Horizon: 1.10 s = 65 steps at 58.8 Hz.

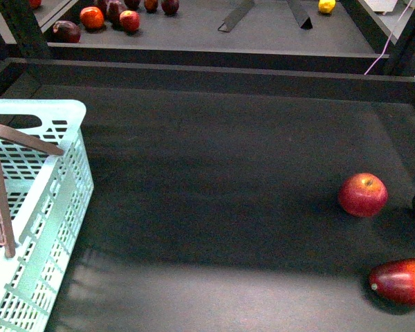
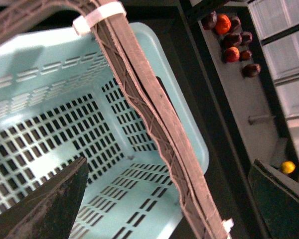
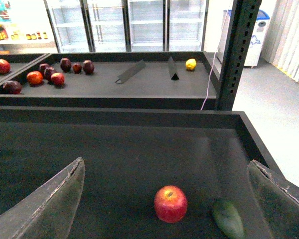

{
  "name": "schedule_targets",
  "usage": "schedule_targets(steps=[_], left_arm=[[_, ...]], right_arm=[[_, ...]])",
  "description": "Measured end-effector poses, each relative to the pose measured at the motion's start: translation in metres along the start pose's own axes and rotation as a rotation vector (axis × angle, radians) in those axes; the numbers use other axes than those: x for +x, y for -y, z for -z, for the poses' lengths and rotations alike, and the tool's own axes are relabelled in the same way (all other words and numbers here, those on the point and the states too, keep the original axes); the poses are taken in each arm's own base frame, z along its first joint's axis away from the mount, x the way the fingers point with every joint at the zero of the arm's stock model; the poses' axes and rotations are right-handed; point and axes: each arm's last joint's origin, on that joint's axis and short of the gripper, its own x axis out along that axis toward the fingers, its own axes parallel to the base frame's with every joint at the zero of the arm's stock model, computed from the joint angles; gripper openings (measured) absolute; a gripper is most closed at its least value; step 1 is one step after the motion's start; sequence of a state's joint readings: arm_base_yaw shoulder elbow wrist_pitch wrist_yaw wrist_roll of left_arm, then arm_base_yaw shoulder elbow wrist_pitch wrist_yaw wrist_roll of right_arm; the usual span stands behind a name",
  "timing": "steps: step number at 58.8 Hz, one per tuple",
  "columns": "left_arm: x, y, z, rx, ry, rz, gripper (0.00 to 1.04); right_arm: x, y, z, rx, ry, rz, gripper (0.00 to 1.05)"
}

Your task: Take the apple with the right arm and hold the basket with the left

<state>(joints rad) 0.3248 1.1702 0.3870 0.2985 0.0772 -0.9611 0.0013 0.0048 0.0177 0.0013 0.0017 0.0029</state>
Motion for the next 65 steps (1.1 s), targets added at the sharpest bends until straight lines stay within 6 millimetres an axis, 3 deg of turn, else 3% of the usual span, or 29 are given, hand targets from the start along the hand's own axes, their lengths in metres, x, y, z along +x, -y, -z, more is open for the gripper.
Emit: schedule_targets(steps=[7,20,37,57,60,65], left_arm=[[0.034,0.003,-0.004,-0.139,-0.016,-0.012,0.98],[0.077,0.023,0.000,-0.202,-0.029,0.016,0.98],[0.100,0.036,0.015,-0.226,-0.047,-0.003,0.97],[0.109,0.032,0.015,-0.241,-0.054,-0.083,0.36],[0.109,0.032,0.015,-0.256,-0.059,-0.091,0.29],[0.106,0.034,0.015,-0.231,-0.057,-0.093,0.26]], right_arm=[[0.000,0.000,0.000,0.000,0.000,0.000,0.96],[0.000,0.000,0.000,0.000,0.000,0.000,0.96],[0.000,0.000,0.000,0.000,0.000,0.000,0.96],[0.000,0.000,0.000,0.000,0.000,0.000,0.96],[0.000,0.000,0.000,0.000,0.000,0.000,0.96],[0.000,0.000,0.000,0.000,0.000,0.000,0.96]])
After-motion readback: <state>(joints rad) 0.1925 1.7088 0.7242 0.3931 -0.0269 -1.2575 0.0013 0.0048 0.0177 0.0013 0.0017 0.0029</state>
